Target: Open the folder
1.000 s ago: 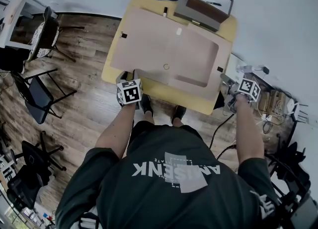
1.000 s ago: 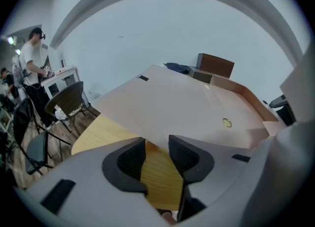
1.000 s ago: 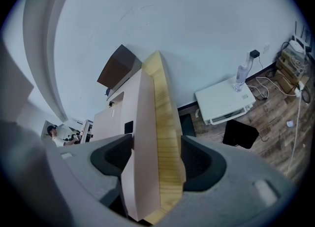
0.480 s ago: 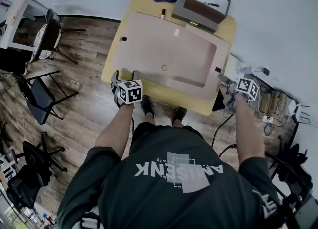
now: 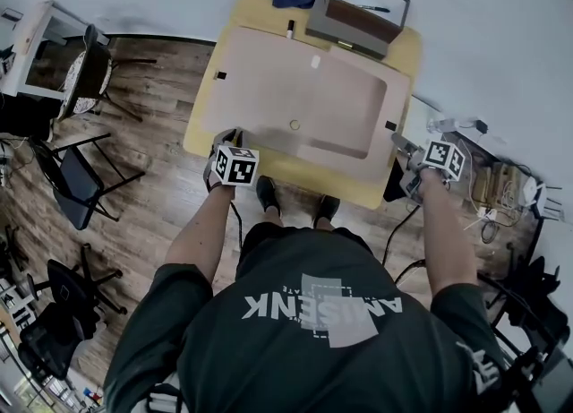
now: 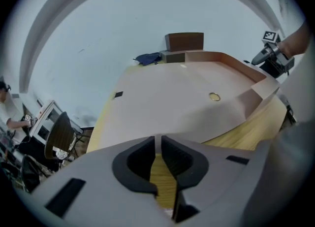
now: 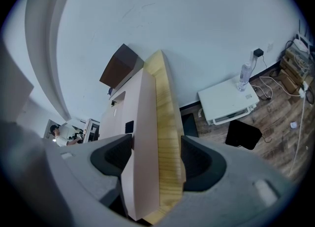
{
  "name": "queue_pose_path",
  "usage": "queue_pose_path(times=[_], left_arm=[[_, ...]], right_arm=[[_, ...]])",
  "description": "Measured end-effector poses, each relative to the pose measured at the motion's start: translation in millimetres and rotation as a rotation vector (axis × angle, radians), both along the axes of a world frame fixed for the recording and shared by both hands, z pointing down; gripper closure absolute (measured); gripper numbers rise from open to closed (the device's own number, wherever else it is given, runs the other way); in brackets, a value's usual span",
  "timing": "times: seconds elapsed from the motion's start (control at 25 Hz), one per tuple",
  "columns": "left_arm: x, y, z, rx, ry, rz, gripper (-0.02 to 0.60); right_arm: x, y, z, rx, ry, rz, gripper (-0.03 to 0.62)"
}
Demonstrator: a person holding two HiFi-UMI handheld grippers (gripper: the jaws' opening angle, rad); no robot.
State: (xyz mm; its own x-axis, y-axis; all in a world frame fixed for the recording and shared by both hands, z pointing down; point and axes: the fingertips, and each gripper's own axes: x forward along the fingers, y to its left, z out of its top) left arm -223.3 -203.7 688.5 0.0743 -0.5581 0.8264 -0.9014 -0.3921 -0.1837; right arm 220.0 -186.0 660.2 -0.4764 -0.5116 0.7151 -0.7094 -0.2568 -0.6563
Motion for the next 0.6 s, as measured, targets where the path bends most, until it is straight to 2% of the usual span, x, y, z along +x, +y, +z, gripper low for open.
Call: queue_pose_path(times=[0.08,0.2,0.4,0.52,0.6], left_arm=[[4.9,1.4,1.4,-0.016,-0.021,0.038,0.572],[4.0,3.7,1.0,-0.026,-0.03,0.051,0.573],[4.5,3.7,1.3,-0.079,0.021,0.052,0.578],[3.1,2.7,0.3,-0.118,0.056,0.025,0.58],[3.2,2.9,-1.5,-0.117,0.055,0.026,0.58]], right_arm=[[0.1,1.0,-0.3,0.002,-0.003,0.008,0.293],[-1.4,2.4,-1.3,-0.002,-0.007,0.011,0.293],[-1.1,2.1,-2.3,0.0,0.0,0.007,0.293],[-0.8,0.4,-3.4,0.013,0.027,-0.018,0.293],[-0.7,0.0,-5.5,0.026,0.053,-0.035,0.293]])
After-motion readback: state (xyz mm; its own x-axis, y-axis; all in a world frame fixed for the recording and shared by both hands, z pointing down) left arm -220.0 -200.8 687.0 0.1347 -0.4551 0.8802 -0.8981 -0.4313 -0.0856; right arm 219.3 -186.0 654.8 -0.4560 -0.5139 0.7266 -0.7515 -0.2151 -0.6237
